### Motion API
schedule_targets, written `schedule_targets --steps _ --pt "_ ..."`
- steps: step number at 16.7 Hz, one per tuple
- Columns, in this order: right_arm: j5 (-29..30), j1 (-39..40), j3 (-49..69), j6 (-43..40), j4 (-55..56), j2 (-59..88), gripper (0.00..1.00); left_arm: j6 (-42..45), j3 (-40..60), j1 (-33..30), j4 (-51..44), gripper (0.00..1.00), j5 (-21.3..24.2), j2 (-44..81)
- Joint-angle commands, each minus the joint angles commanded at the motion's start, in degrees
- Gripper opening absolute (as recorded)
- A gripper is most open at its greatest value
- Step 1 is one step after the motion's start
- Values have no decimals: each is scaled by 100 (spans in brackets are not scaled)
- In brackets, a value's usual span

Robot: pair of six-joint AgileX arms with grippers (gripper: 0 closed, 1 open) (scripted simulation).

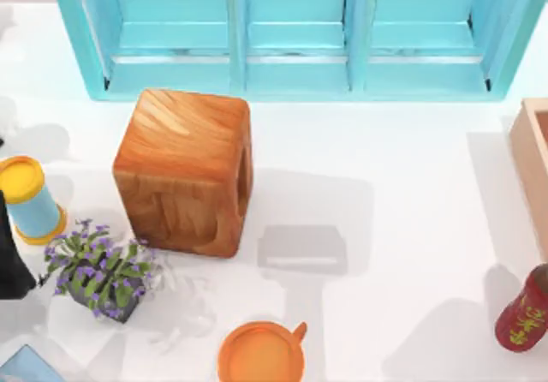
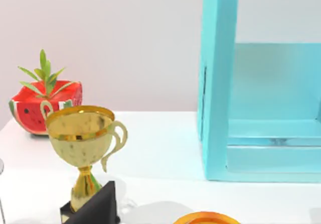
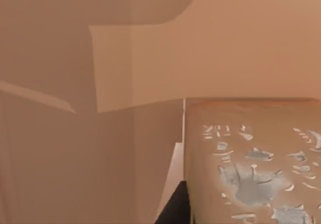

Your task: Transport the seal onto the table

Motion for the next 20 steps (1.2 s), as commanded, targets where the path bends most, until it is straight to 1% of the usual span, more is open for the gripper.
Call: schedule_targets --steps 4,6,9,11,13,17,20 --pt "21 44 81 85 -75 -7 0 0 0 0 0 100 0 0" --pt "74 243 389 408 -356 9 0 0 0 0 0 100 0 0" --pt "173 799 1157 1331 -1067 -15 0 0 0 0 0 100 0 0" --pt "203 1303 1657 2018 -1633 -84 0 0 0 0 0 100 0 0" --pt "188 1843 2041 2487 -2204 -203 0 0 0 0 0 100 0 0" --pt "83 2732 2503 2976 -3124 -624 0 0 0 0 0 100 0 0" --pt "18 3050 2610 3062 -3439 -841 0 0 0 0 0 100 0 0"
